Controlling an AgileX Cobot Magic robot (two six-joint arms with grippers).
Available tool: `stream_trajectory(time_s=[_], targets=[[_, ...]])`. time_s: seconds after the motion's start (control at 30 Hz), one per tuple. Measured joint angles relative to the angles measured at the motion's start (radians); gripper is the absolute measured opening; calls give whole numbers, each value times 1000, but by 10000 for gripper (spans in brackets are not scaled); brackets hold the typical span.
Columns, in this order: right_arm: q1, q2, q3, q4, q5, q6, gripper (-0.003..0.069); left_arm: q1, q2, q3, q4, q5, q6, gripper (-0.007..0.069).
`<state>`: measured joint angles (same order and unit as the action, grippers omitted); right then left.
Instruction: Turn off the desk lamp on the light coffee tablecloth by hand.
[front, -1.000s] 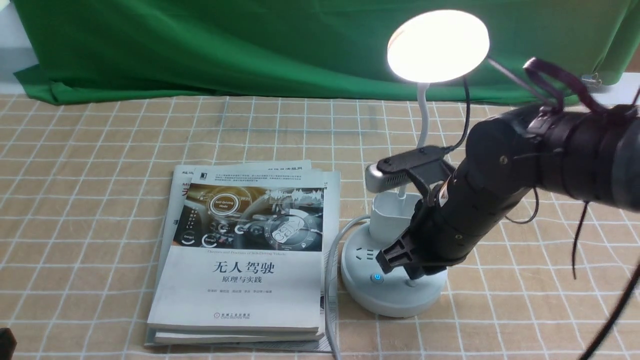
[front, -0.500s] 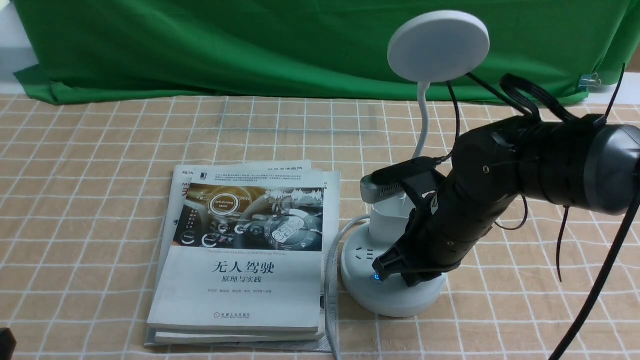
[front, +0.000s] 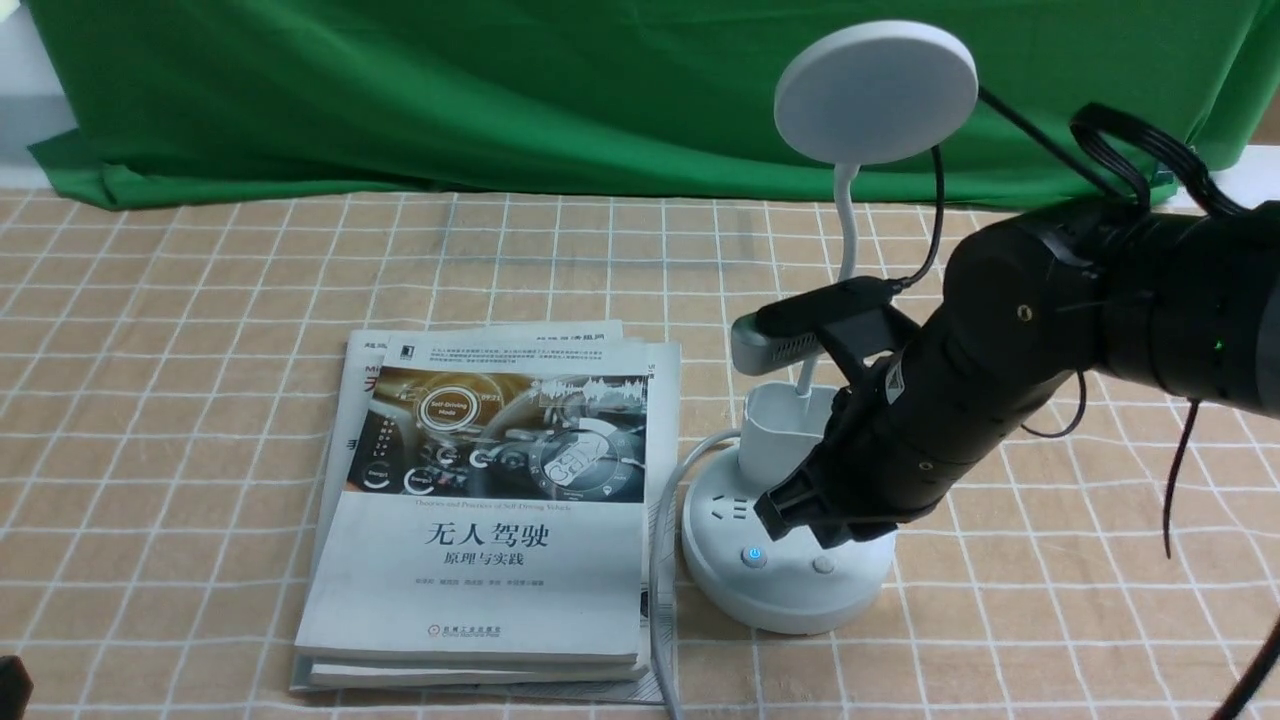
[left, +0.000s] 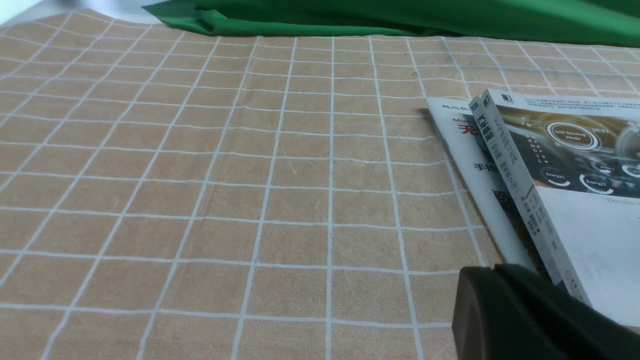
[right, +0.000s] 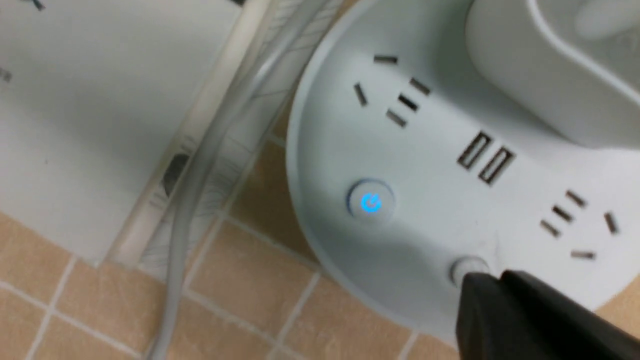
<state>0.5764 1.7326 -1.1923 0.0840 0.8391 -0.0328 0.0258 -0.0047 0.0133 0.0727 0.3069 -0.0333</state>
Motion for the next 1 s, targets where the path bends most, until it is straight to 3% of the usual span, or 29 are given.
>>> stream_trajectory(time_s=[0.53, 0.9, 1.0], targets=[[0, -567, 405, -1, 11, -2, 48, 0, 0, 0, 0, 0, 0, 5], [0, -779, 431, -5, -35, 8, 66, 0, 0, 0, 0, 0, 0, 5], [0, -824, 440, -5, -46, 8, 41, 0, 0, 0, 0, 0, -1, 5]])
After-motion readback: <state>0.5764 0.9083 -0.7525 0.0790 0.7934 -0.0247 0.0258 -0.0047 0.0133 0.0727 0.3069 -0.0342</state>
